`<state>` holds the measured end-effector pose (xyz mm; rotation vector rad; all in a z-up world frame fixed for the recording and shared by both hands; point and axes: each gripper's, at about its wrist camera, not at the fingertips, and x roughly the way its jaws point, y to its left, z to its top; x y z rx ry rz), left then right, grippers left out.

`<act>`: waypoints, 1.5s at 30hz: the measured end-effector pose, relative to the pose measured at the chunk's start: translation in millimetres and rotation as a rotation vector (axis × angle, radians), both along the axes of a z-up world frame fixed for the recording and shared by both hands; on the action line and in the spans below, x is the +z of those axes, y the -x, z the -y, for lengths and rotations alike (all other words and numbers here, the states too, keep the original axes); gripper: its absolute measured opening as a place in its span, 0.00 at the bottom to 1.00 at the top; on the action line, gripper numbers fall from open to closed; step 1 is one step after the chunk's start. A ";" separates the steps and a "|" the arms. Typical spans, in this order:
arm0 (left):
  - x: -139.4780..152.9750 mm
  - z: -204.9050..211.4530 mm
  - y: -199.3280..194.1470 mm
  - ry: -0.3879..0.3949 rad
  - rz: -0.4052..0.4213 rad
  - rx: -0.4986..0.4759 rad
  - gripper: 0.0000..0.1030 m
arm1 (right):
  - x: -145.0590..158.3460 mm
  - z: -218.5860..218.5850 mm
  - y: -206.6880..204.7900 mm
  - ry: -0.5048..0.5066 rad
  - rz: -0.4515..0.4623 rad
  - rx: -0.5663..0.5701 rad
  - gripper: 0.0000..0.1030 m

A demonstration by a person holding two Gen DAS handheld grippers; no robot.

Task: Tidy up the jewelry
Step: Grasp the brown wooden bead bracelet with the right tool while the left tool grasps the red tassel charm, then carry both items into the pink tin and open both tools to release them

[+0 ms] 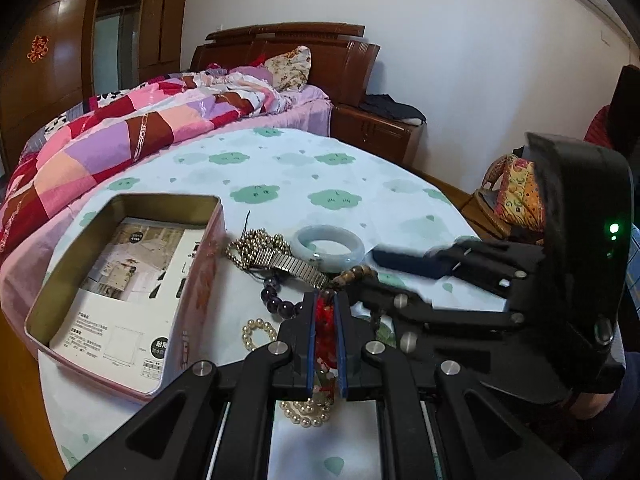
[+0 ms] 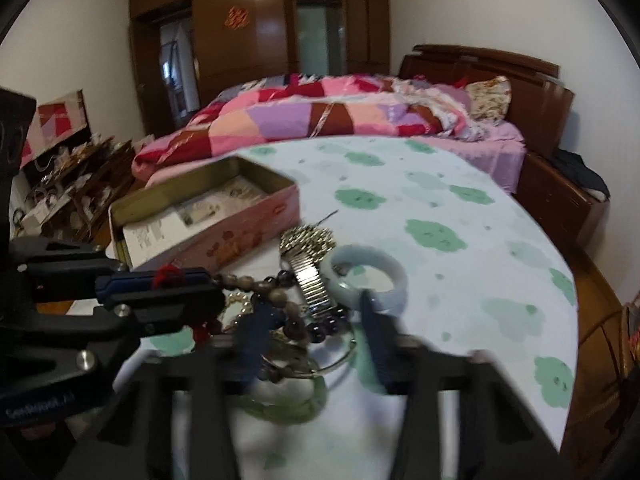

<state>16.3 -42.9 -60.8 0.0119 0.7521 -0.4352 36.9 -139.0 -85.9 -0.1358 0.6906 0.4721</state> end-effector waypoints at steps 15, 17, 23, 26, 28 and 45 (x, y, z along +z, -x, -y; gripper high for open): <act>-4.5 -13.9 -7.3 0.030 -0.018 0.039 0.00 | 19.3 22.9 4.0 -0.053 0.027 -0.086 0.11; 0.6 -17.7 -6.3 0.042 -0.008 0.045 0.00 | 24.1 23.3 5.2 -0.062 0.037 -0.083 0.11; 22.5 -31.6 -5.2 0.067 0.049 0.073 0.00 | 31.5 19.7 -0.3 -0.083 0.030 -0.058 0.11; 26.9 -38.2 -8.8 0.061 0.058 0.096 0.00 | 34.0 15.2 -5.4 -0.087 0.020 -0.038 0.11; 28.0 -43.2 -12.2 0.058 0.057 0.115 0.00 | 36.2 10.9 -10.6 -0.084 0.015 -0.024 0.11; 63.0 -86.6 -39.5 0.020 0.151 0.211 0.00 | 55.0 -26.5 -39.5 -0.053 0.010 0.069 0.11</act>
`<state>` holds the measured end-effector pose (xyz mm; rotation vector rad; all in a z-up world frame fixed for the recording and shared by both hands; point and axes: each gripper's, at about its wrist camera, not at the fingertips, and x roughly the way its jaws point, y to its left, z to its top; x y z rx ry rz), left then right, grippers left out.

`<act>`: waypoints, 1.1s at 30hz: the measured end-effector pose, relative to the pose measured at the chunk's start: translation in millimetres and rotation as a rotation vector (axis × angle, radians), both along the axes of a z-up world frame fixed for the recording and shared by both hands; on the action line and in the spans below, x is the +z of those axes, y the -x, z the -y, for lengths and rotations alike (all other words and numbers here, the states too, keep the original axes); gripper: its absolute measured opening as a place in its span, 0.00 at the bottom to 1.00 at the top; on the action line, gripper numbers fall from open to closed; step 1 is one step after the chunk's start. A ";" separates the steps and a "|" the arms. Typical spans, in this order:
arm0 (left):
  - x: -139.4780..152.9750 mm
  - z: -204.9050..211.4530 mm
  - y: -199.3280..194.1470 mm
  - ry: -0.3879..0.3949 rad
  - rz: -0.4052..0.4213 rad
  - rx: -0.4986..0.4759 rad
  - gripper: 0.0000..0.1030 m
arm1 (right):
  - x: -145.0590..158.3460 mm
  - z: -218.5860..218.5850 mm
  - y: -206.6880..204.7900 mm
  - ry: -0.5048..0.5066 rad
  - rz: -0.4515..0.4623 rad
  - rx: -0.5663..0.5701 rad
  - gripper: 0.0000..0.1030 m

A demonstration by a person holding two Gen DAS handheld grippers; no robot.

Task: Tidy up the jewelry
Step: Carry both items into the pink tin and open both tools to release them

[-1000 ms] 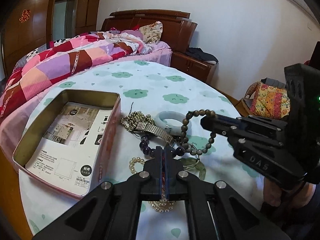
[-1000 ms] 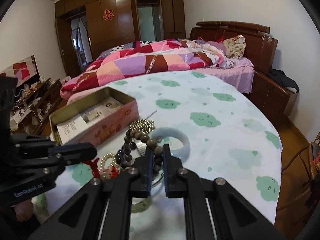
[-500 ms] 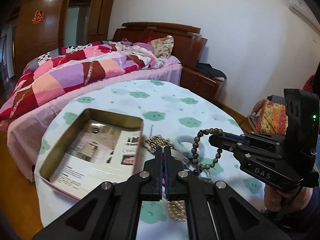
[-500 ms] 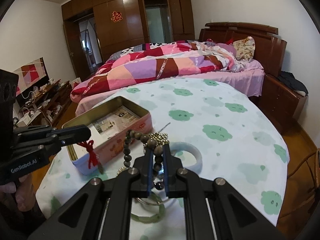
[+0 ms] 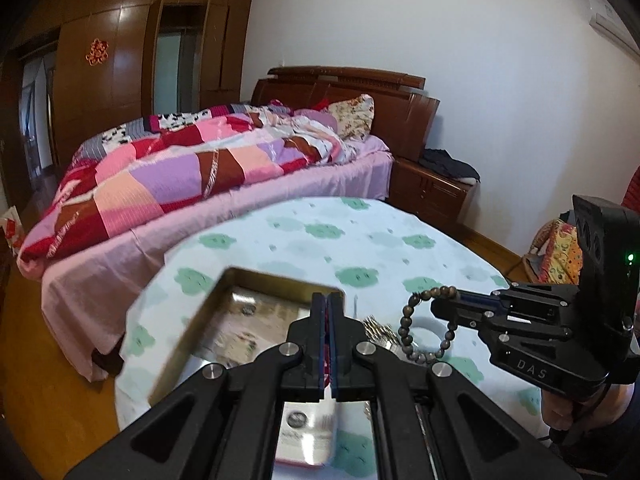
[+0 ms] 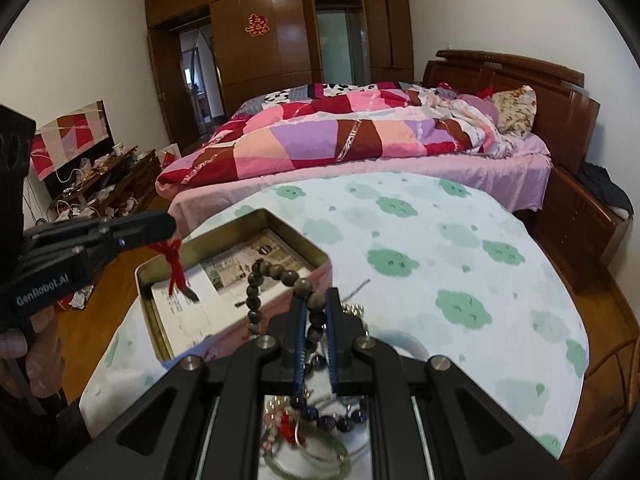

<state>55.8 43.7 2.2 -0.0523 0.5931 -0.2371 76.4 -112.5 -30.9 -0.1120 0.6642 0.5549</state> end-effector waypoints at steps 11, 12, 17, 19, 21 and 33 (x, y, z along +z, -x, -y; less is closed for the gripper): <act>-5.3 -12.7 -32.7 -0.035 -0.005 0.049 0.00 | 1.8 -29.7 -29.0 0.035 -0.012 0.031 0.11; -5.7 -14.3 -35.1 -0.036 -0.007 0.054 0.00 | 1.6 -31.1 -30.3 0.036 -0.013 0.032 0.11; -11.8 -22.5 -48.1 -0.038 -0.023 0.077 0.00 | -0.8 -42.0 -39.7 0.045 -0.014 0.036 0.11; -14.1 -25.0 -54.4 -0.046 -0.027 0.082 0.00 | -2.2 -45.9 -44.4 0.047 -0.017 0.035 0.11; -17.2 -27.1 -61.9 -0.053 -0.037 0.086 0.00 | -4.7 -50.3 -50.0 0.051 -0.022 0.034 0.11; -35.8 -36.4 -97.0 -0.068 -0.100 0.098 0.00 | -24.5 -67.2 -73.5 0.085 -0.081 0.026 0.11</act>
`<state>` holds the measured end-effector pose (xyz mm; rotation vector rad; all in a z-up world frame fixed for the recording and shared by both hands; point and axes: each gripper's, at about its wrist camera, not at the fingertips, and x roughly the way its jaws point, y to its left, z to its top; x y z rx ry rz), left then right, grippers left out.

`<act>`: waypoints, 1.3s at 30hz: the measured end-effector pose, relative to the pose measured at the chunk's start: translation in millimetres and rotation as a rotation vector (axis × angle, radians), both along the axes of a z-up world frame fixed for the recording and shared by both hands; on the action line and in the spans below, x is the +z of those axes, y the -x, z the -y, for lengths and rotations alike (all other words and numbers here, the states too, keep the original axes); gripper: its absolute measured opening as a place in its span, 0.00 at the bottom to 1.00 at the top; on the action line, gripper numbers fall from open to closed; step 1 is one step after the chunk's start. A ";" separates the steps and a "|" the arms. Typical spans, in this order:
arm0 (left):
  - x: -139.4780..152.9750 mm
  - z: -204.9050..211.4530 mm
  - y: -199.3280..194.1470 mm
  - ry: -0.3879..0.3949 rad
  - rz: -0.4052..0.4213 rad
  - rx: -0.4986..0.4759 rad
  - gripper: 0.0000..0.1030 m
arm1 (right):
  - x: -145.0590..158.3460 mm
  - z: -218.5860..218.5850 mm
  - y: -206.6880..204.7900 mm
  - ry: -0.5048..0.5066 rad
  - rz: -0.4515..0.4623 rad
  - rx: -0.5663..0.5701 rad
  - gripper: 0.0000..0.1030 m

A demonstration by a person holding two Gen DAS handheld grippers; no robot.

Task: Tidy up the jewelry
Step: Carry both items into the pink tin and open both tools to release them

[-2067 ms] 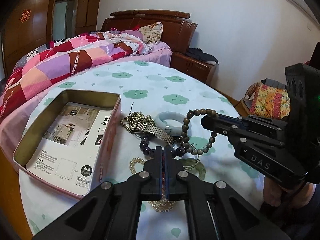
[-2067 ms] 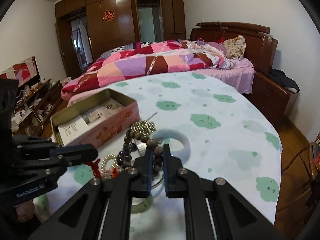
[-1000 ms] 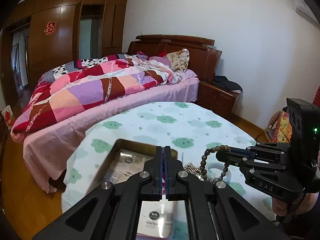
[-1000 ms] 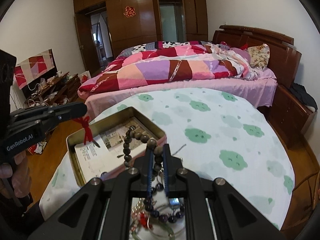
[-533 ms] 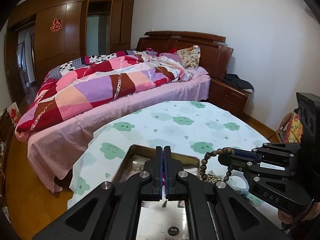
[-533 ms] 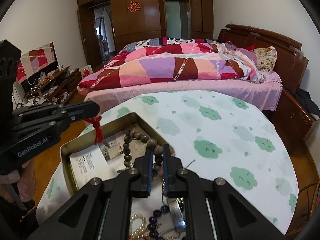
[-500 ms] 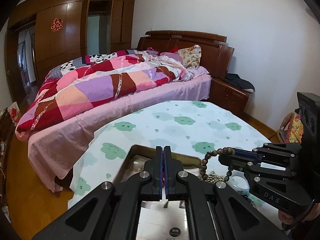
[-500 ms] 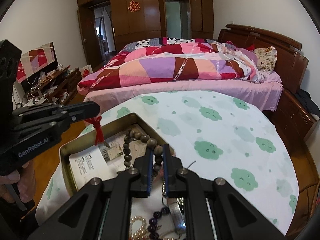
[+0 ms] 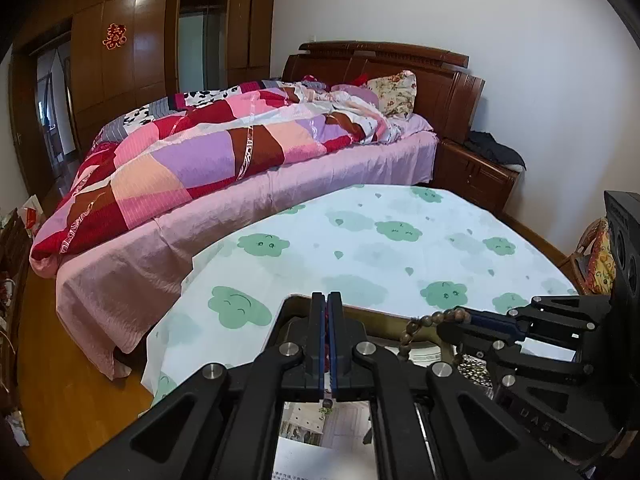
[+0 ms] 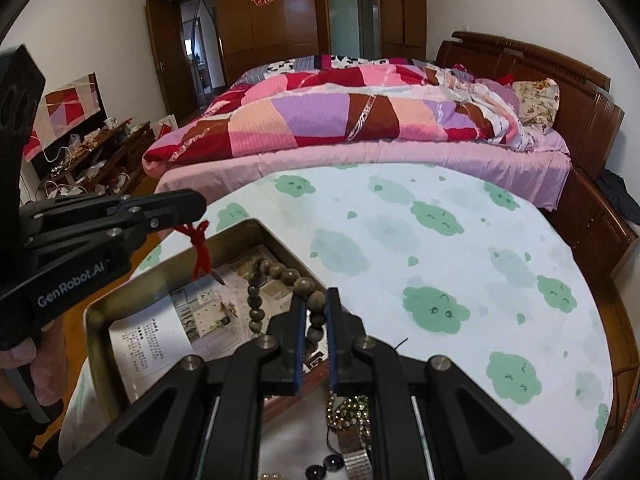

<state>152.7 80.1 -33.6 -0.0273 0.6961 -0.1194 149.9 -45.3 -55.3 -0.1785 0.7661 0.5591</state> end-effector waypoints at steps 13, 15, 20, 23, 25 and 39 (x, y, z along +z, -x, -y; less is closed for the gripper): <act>-16.4 -2.0 -17.8 -0.039 -0.051 0.014 0.00 | -17.3 -10.2 -11.6 0.044 -0.045 -0.014 0.11; -18.9 -3.2 -19.4 -0.042 -0.059 0.020 0.00 | -18.5 -11.2 -12.8 0.045 -0.047 -0.017 0.11; -19.1 -3.9 -20.5 -0.045 -0.063 0.024 0.00 | -23.7 -15.6 -13.2 0.057 -0.054 -0.013 0.11; -21.1 -4.4 -22.0 -0.051 -0.071 0.024 0.00 | -25.3 -16.0 -12.6 0.063 -0.051 -0.015 0.11; -20.9 -5.3 -21.9 -0.051 -0.071 0.026 0.00 | -25.8 -15.9 -12.5 0.061 -0.053 -0.016 0.11; -21.3 -2.4 -20.2 -0.086 -0.078 0.030 0.02 | -31.5 -9.9 -12.1 0.026 -0.067 -0.018 0.23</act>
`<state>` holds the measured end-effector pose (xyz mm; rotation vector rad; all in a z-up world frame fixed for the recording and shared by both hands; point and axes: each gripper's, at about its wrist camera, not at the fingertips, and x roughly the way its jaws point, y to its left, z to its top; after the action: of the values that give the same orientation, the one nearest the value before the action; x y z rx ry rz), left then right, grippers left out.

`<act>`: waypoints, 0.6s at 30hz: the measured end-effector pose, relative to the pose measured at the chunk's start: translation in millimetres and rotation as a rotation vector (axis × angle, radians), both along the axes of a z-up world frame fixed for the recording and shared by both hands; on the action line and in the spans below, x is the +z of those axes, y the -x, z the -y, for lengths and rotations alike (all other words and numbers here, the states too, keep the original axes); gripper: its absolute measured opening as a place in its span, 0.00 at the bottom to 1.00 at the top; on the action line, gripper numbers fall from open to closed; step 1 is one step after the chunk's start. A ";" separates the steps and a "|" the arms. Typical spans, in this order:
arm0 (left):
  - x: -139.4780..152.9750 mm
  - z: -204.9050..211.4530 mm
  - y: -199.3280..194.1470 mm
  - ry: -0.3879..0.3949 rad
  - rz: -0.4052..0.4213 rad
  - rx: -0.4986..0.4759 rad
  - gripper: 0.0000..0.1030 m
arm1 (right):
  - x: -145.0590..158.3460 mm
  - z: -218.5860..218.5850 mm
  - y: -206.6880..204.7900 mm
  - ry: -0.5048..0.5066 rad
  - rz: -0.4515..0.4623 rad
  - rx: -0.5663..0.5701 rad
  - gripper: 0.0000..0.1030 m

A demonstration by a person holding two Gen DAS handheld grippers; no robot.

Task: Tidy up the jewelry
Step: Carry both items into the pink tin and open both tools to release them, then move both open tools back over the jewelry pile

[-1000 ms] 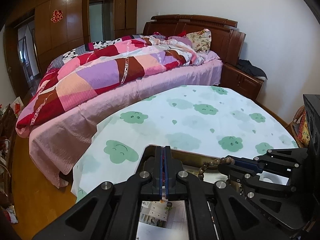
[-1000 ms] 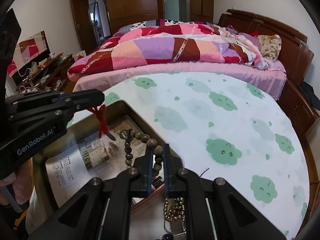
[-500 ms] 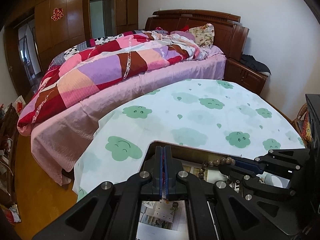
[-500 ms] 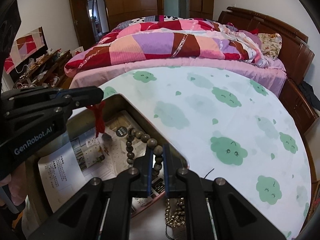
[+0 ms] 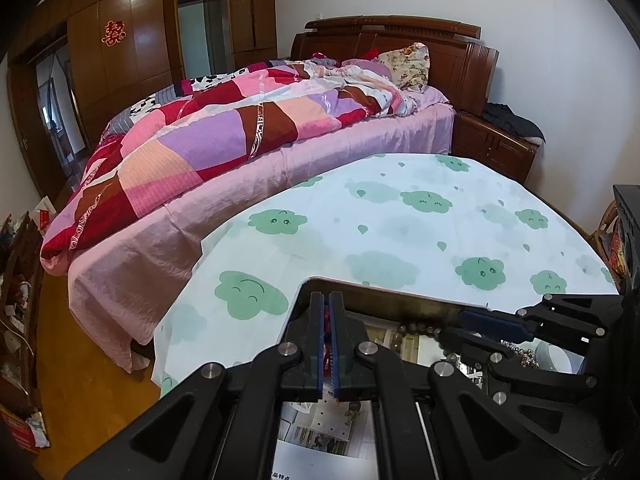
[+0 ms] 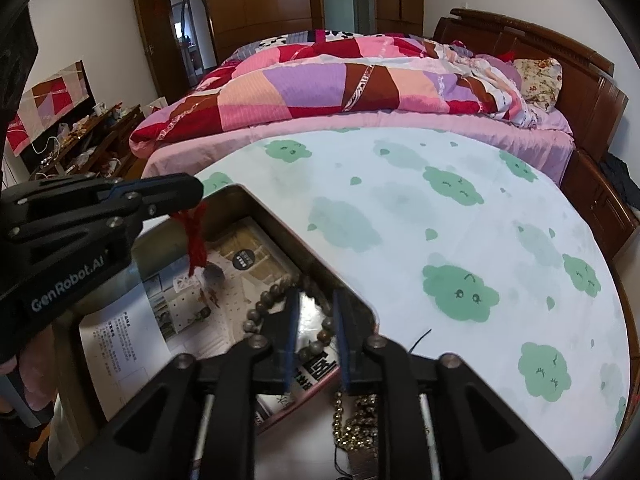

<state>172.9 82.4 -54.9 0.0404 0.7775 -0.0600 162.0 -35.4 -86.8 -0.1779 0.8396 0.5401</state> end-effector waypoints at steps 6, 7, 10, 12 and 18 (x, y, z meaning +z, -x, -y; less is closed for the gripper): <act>0.2 -1.8 1.6 0.009 -0.002 0.012 0.03 | 4.1 -3.6 5.8 0.001 0.018 0.013 0.37; 0.4 -1.4 2.5 0.010 -0.001 0.011 0.03 | 4.3 -4.1 6.7 -0.002 0.020 0.016 0.40; 1.1 -0.5 5.8 0.011 0.001 0.003 0.04 | 6.4 -4.6 9.3 0.004 0.035 0.014 0.46; 2.2 -0.8 8.9 0.004 0.009 0.005 0.09 | 10.2 -3.6 12.8 0.007 0.057 0.009 0.55; 7.9 -2.2 18.5 0.000 0.074 0.027 0.69 | 17.5 1.1 18.0 0.011 0.102 -0.009 0.64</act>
<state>154.4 84.6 -46.9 0.0323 0.7040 -0.0329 144.1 -36.5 -69.3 -0.2103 0.7444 0.5138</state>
